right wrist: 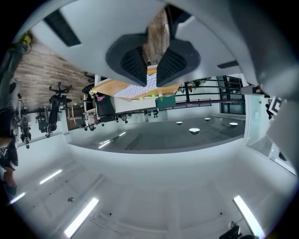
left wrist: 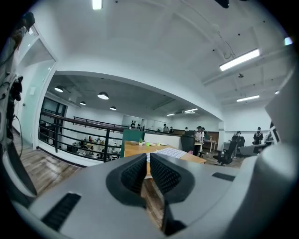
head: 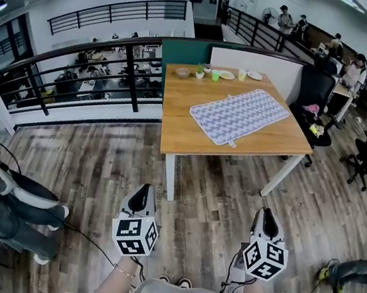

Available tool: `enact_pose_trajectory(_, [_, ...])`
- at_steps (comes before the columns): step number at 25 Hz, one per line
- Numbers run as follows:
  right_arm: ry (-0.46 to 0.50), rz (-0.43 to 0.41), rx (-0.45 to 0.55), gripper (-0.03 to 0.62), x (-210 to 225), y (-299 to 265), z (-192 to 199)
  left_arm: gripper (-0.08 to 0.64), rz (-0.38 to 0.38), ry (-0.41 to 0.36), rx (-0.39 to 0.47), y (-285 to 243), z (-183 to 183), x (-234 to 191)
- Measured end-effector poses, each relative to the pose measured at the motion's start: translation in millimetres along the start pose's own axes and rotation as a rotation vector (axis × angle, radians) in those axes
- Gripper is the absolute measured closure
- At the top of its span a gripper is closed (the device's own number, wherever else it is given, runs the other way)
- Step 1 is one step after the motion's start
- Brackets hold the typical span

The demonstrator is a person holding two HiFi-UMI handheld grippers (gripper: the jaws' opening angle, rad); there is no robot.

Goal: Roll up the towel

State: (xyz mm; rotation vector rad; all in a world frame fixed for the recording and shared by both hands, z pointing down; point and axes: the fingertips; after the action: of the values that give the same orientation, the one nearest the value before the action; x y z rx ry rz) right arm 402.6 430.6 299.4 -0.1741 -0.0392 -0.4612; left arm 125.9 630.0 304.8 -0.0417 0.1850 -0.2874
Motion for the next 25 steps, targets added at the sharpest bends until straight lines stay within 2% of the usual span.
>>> enact_pose_trajectory(2, [0.001, 0.005, 0.004, 0.521, 2.0, -1.0, -1.2, 0.508, 0.006, 0.004, 0.002, -0.6, -0.6, -0.3])
enact_pose_trajectory(4, [-0.003, 0.009, 0.008, 0.504, 2.5, -2.2, -2.6, 0.490, 0.009, 0.007, 0.002, -1.0, -1.2, -1.9])
enact_pose_trajectory(11, [-0.010, 0.035, 0.042, 0.399, 2.4, -9.4, -9.8, 0.367, 0.018, 0.001, 0.021, -6.6, -5.3, -13.1])
enact_pose_trajectory(13, [-0.012, 0.039, 0.060, 0.355, 2.1, -11.9, -14.1, 0.321, 0.015, 0.004, 0.024, -9.5, -7.8, -16.6])
enact_pose_trajectory(19, [-0.006, 0.056, 0.104, 0.194, 0.0, -13.4, -19.9, 0.114, -0.014, 0.013, 0.031, -11.9, -10.5, -28.0])
enact_pose_trajectory(22, [0.005, 0.064, 0.126, 0.121, -2.1, -11.2, -19.4, 0.054, -0.032, 0.014, 0.056, -9.2, -12.7, -33.7])
enact_pose_trajectory(25, [0.006, 0.065, 0.137, 0.077, -6.0, -10.0, -20.9, 0.037, -0.025, 0.021, 0.067, -9.4, -15.6, -35.7])
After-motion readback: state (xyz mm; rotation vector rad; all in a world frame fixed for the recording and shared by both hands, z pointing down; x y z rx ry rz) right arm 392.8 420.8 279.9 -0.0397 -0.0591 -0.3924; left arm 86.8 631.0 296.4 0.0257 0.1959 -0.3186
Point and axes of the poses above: the fingertips, and each gripper's own axes: y backward along the fingers, x to its right, z out of its underside, and after that the axes turned 15 degrees about z, right-handed
